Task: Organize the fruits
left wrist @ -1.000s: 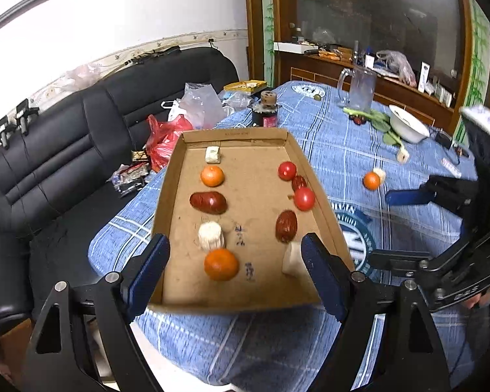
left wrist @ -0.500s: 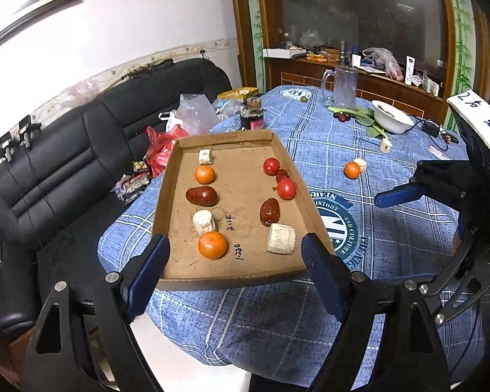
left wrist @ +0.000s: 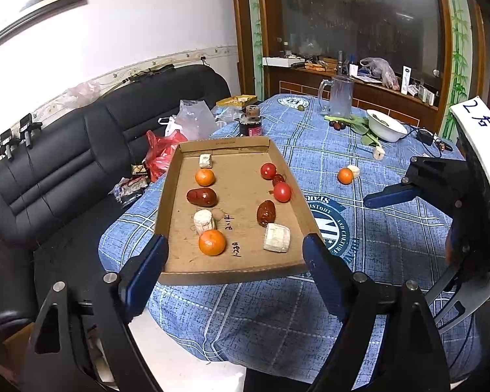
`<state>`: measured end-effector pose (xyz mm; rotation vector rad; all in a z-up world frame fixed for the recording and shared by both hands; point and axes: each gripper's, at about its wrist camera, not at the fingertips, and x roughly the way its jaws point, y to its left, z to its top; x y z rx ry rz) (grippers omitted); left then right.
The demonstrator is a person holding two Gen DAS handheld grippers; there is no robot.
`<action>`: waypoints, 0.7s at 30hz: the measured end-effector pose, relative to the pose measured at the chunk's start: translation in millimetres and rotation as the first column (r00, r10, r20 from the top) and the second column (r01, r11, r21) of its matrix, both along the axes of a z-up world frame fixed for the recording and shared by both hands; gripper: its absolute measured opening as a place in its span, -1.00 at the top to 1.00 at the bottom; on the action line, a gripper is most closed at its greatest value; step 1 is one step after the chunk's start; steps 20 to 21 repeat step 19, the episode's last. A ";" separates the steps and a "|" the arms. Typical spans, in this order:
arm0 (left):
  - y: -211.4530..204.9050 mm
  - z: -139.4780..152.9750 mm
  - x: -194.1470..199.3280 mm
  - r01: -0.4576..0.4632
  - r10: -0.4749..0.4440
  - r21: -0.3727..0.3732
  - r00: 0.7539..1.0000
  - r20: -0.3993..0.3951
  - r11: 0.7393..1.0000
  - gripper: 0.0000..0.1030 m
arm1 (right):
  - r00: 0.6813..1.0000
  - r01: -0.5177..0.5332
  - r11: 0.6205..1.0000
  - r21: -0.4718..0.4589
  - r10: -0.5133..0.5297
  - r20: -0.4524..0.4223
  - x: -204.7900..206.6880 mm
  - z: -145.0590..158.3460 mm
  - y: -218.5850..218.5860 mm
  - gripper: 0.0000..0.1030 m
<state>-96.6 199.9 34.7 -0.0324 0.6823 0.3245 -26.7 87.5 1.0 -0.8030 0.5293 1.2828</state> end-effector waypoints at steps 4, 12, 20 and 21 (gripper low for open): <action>1.4 -0.7 -0.7 -0.004 0.004 -0.002 1.000 0.003 1.000 -0.64 | 1.000 -0.010 1.000 -0.004 0.010 0.003 -2.0 -0.7 5.0 -0.77; 1.0 -0.3 -1.6 -0.006 0.006 0.008 1.000 0.003 1.000 -0.64 | 1.000 -0.009 1.000 -0.008 0.009 -0.009 1.1 -4.0 10.3 -0.77; 3.1 0.8 -0.5 -0.013 0.013 0.011 1.000 0.006 1.000 -0.64 | 1.000 -0.005 1.000 0.000 0.005 -0.029 6.1 -5.7 11.7 -0.77; 3.1 0.8 -0.5 -0.013 0.013 0.011 1.000 0.006 1.000 -0.64 | 1.000 -0.005 1.000 0.000 0.005 -0.029 6.1 -5.7 11.7 -0.77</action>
